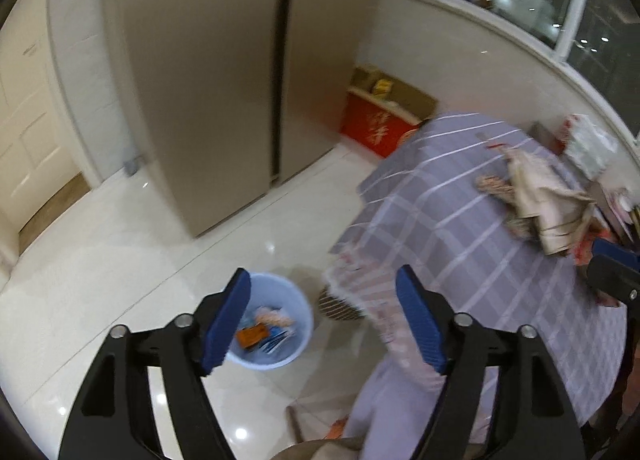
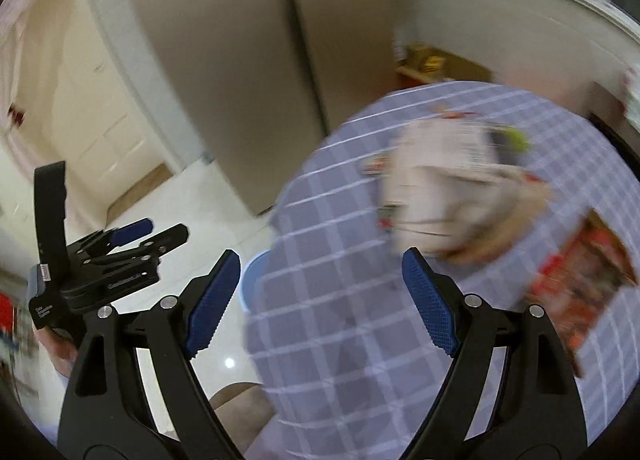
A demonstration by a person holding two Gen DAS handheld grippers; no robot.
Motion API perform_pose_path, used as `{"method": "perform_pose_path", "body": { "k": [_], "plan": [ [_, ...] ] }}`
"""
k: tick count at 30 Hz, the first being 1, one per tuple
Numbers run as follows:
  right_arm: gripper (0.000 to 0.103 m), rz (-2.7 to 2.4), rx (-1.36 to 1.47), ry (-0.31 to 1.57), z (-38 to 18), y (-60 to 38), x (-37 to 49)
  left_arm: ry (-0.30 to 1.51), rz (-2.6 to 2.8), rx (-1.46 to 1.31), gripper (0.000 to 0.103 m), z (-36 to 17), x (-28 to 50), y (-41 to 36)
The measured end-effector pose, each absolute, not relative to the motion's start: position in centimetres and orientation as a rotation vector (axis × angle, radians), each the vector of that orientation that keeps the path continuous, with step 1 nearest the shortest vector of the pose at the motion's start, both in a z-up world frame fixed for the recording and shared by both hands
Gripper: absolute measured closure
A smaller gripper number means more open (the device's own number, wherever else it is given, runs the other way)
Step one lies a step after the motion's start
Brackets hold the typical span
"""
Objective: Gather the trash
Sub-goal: 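Swing both open tools back over the table toward the paper bags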
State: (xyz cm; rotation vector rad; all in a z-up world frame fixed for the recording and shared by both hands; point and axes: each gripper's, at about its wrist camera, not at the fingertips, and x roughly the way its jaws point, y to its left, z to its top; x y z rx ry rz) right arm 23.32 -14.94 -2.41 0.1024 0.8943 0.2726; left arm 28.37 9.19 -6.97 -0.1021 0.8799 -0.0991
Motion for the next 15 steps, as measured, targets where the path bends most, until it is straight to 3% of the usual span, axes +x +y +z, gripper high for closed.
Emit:
{"method": "perform_pose_path", "body": {
  "k": [4,15],
  "plan": [
    [0.018,0.188,0.136,0.859,-1.5,-19.1,21.7,0.858,-0.151,-0.083,0.021,-5.7,28.4,5.4],
    [0.017,0.088,0.224,0.845,-1.5,-27.3,20.6,0.827,-0.241,-0.017,0.020,-3.7,28.7,-3.4]
  ]
}}
